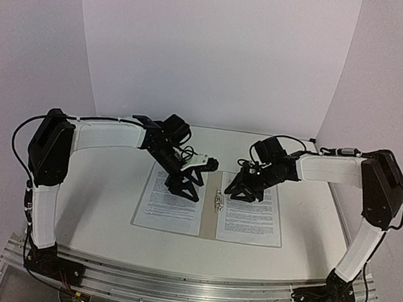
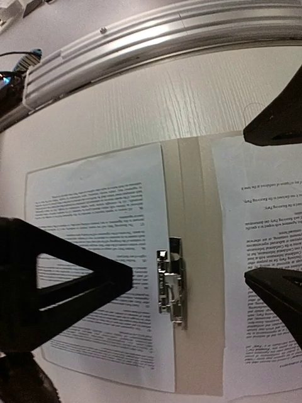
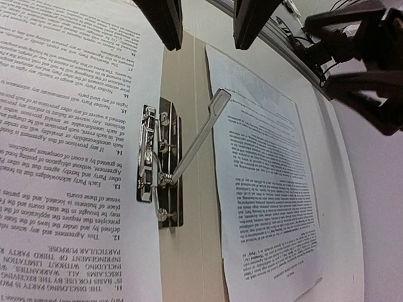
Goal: Put the files into the folder
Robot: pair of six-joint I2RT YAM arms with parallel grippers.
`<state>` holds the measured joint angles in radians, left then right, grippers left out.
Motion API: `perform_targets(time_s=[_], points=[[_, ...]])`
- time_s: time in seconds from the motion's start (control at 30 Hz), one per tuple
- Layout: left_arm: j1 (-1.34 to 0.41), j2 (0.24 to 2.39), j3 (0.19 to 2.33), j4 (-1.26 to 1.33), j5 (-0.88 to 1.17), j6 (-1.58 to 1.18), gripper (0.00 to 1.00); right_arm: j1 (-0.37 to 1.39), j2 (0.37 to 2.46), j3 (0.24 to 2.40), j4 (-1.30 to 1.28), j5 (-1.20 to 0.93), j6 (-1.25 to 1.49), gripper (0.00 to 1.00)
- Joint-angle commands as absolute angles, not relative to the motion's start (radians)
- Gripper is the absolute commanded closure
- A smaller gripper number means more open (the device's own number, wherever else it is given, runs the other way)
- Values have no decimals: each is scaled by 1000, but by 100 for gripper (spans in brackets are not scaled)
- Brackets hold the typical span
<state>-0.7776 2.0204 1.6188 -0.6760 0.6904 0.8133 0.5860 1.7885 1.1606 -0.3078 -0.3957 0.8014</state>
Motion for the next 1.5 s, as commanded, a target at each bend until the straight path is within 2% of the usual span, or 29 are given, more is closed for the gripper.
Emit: perform_targets(time_s=[0.0,0.17,0.33,0.47,0.57,0.63,0.87,1.03,1.33,1.47], points=[[-790,2013,1486,-530,485,912,30,608,1829,1198,-275,-454,856,70],[-797,2008,1459,-442,412,842,31,611,1837,1213,-248,-454,863,72],[-779,1913,1427,-478,497,809,34,618,1728,1210,-249,-331,750,74],[-780,1910,1296,-326,535,770,35,618,1759,1202,-249,-305,799,76],[-781,1976,1306,-213,495,660,35,622,1821,1226,-243,-344,893,70],[-781,2000,1295,-115,483,592,35,627,1848,1242,-241,-354,916,69],[-783,2068,1241,110,507,342,37,627,1909,1276,-227,-405,955,74],[-787,2093,1227,125,486,261,40,626,1935,1293,-221,-437,962,77],[-808,2100,1175,84,416,286,42,626,1959,1272,-221,-502,960,81],[-817,2094,1138,84,432,253,42,625,1963,1244,-222,-497,950,81]])
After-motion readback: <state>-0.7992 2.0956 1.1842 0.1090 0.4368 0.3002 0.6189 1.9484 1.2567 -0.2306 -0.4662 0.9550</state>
